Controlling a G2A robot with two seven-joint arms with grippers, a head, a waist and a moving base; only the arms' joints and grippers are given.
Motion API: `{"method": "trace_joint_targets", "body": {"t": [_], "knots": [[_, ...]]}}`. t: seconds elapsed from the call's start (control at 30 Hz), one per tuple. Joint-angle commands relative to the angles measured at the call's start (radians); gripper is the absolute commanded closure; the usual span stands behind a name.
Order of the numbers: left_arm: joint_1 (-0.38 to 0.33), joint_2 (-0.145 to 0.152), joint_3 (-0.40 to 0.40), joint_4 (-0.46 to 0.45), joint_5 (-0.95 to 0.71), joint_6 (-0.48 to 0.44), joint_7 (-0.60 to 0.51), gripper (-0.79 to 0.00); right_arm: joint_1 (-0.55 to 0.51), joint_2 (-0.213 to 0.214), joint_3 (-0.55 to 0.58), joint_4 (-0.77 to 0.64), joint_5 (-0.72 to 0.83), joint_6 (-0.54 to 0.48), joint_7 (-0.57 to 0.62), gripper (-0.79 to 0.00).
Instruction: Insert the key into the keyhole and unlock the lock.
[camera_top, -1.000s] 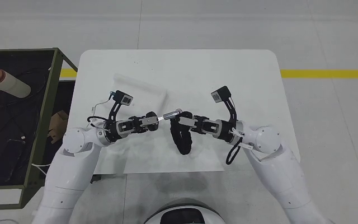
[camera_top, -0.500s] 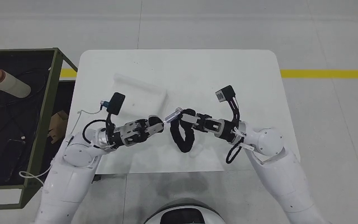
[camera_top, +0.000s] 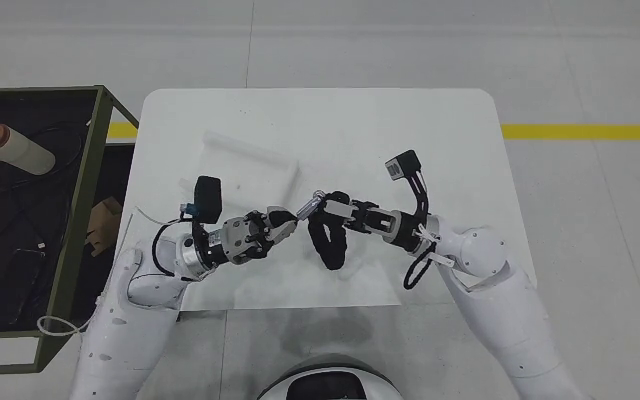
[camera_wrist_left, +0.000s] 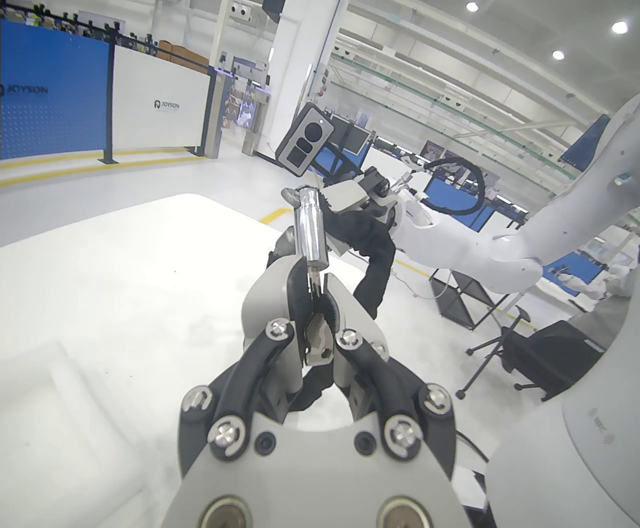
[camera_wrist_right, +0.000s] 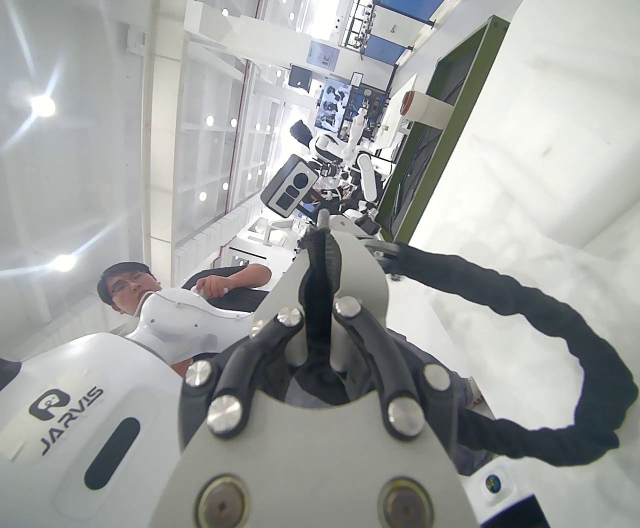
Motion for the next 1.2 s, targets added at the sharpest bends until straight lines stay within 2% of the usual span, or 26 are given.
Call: {"method": "trace_joint_targets", "body": {"t": [0.0, 0.1, 0.23, 0.4, 0.43, 0.47, 0.57, 0.6, 0.73, 0.83, 0.9, 0.93, 1.0, 1.03, 1.07, 1.1, 1.17], "knots": [[0.006, -0.004, -0.001, -0.009, 0.085, -0.001, 0.069, 0.0, 0.001, 0.0, -0.001, 0.003, 0.003, 0.0, 0.001, 0.0], [0.018, -0.009, 0.0, -0.018, 0.209, -0.001, 0.162, 0.0, 0.001, 0.002, 0.002, 0.007, 0.007, 0.0, 0.001, 0.0], [0.032, -0.013, 0.015, -0.01, 0.294, -0.001, 0.269, 0.0, -0.003, 0.003, 0.004, 0.009, 0.012, -0.002, 0.001, 0.0], [0.028, -0.011, 0.036, 0.037, 0.232, -0.001, 0.305, 0.0, -0.007, 0.004, 0.008, 0.01, 0.025, -0.001, -0.011, 0.0], [0.025, -0.01, 0.037, 0.044, 0.198, -0.001, 0.304, -0.117, -0.008, 0.005, 0.01, 0.01, 0.027, -0.001, -0.011, 0.0], [0.023, -0.008, 0.037, 0.051, 0.164, -0.001, 0.297, -0.151, -0.01, 0.006, 0.014, 0.01, 0.029, -0.002, -0.01, 0.0], [0.016, 0.001, 0.041, 0.073, 0.011, -0.001, 0.252, -0.2, -0.016, 0.007, 0.023, 0.01, 0.041, -0.007, -0.011, 0.0], [0.013, 0.005, 0.041, 0.077, -0.036, -0.001, 0.226, -0.139, -0.017, 0.008, 0.025, 0.011, 0.045, -0.008, -0.011, 0.0], [0.007, 0.025, 0.044, 0.098, -0.252, 0.006, 0.108, -0.102, -0.02, 0.009, 0.026, 0.012, 0.054, -0.014, -0.015, 0.0], [-0.006, 0.042, 0.069, 0.121, -0.471, 0.038, -0.018, -0.08, -0.02, 0.008, 0.024, 0.013, 0.058, -0.023, -0.024, 0.0], [-0.02, 0.054, 0.089, 0.138, -0.632, 0.07, -0.109, -0.099, -0.019, 0.007, 0.021, 0.013, 0.062, -0.029, -0.031, 0.0], [-0.03, 0.06, 0.099, 0.147, -0.711, 0.087, -0.161, -0.074, -0.018, 0.007, 0.02, 0.013, 0.069, -0.033, -0.037, 0.0], [-0.049, 0.069, 0.124, 0.17, -0.878, 0.12, -0.262, -0.089, -0.017, 0.005, 0.014, 0.015, 0.081, -0.037, -0.04, 0.0], [-0.06, 0.073, 0.136, 0.18, -0.957, 0.138, -0.32, -0.157, -0.015, 0.005, 0.012, 0.018, 0.081, -0.035, -0.04, 0.0], [-0.076, 0.079, 0.129, 0.2, -0.983, 0.15, -0.38, -0.474, -0.012, 0.006, 0.012, 0.018, 0.068, -0.032, -0.038, 0.0], [-0.083, 0.081, 0.117, 0.208, -0.973, 0.146, -0.391, -0.785, -0.012, 0.006, 0.012, 0.018, 0.068, -0.032, -0.038, 0.0], [-0.083, 0.081, 0.117, 0.208, -0.973, 0.146, -0.391, -0.785, -0.012, 0.006, 0.012, 0.018, 0.068, -0.032, -0.038, 0.0]]}}
